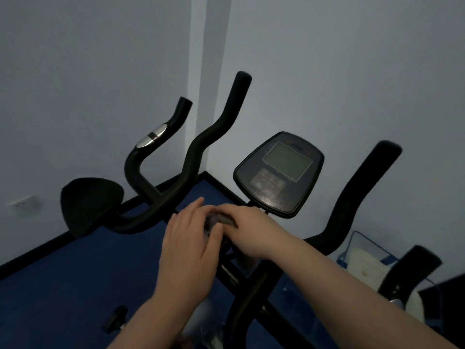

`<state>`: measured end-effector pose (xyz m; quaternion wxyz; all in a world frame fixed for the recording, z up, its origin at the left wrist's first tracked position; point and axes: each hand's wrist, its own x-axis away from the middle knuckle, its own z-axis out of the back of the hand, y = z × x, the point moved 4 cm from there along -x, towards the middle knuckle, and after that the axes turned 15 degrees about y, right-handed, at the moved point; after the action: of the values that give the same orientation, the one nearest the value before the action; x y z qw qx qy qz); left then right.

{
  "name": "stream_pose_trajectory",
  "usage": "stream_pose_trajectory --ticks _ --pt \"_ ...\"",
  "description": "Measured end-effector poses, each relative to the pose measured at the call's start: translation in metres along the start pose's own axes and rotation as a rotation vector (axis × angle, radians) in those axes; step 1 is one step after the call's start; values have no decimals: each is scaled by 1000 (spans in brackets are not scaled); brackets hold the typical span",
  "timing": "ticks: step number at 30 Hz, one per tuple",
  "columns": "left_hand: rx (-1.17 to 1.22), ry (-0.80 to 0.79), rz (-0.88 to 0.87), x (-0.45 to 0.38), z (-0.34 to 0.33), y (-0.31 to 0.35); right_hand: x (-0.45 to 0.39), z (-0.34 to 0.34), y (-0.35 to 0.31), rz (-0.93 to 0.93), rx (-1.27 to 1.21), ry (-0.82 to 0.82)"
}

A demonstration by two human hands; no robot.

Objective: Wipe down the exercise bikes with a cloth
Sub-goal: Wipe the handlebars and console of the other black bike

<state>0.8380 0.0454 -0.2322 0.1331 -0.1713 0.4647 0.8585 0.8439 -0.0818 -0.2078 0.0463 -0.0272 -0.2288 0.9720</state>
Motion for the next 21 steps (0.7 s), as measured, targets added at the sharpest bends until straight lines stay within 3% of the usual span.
stream_pose_trajectory --ticks 3,5,9,11,13,16,21 --pt "74 -6 -26 -21 -4 6 -4 32 19 -105 -77 124" --pt "48 -67 -3 -32 -13 5 -7 63 34 -176 -97 325" --pt "-247 -201 -112 -35 -34 0 -17 124 49 -85 109 793" --pt "-283 -201 -123 -35 -36 -1 -26 131 54 -19 279 856" --pt "-278 -199 -120 -35 -35 -2 -37 117 60 45 365 686" --pt "-260 -211 -109 -35 -34 -4 -46 76 77 113 392 234" --pt "-255 -232 -127 -33 -33 -3 -48 57 93 225 522 10"
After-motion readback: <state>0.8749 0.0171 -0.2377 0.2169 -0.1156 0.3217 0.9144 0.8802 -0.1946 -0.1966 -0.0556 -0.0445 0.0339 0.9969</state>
